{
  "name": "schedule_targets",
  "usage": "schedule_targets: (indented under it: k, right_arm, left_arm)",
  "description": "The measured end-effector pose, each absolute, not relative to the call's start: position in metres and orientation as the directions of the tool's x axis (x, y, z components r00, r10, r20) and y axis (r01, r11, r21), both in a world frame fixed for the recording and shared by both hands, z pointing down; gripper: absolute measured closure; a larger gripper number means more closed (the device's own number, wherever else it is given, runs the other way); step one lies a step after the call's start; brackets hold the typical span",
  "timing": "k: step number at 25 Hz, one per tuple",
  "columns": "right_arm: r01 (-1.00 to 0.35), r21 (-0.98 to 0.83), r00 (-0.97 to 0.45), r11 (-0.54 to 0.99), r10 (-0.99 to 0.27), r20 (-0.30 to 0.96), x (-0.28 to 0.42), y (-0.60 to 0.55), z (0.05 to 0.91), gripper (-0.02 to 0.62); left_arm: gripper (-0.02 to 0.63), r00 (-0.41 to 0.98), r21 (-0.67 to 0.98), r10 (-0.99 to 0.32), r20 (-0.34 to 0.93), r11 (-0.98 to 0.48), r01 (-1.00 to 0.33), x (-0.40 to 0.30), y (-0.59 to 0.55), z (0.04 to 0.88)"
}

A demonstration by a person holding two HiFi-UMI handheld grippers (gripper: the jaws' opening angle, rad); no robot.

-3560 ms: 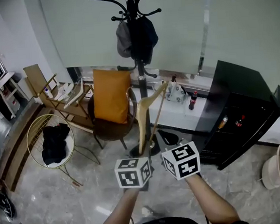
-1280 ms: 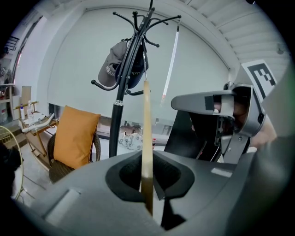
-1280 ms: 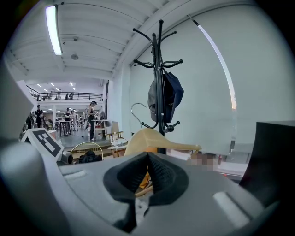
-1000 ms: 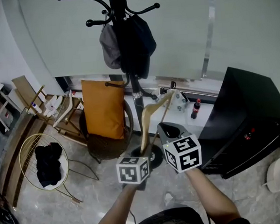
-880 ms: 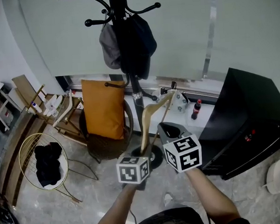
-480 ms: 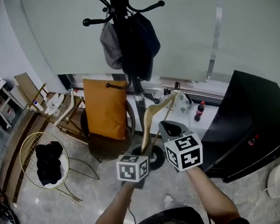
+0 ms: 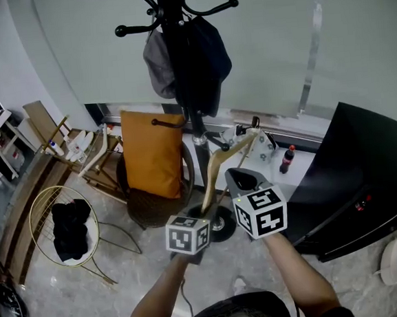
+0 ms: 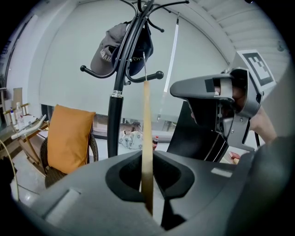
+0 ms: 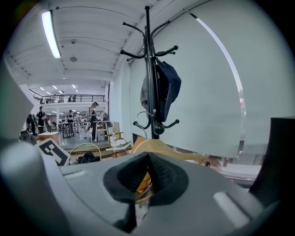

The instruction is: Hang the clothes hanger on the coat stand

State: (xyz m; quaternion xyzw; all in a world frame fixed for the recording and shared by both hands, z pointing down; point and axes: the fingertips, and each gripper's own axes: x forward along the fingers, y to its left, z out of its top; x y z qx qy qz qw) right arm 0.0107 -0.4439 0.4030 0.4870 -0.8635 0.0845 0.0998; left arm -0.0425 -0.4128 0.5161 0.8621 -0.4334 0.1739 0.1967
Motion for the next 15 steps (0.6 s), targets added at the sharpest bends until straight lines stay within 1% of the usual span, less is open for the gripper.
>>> schedule_targets:
  k: [15]
  right_arm:
    - [-0.862, -0.075, -0.502, 0.501, -0.825, 0.261, 0.014, -0.464, 0.411, 0.594]
  left_arm:
    - [0.566, 0.575, 0.177, -0.648, 0.498, -0.573, -0.800, -0.045, -0.432, 0.531]
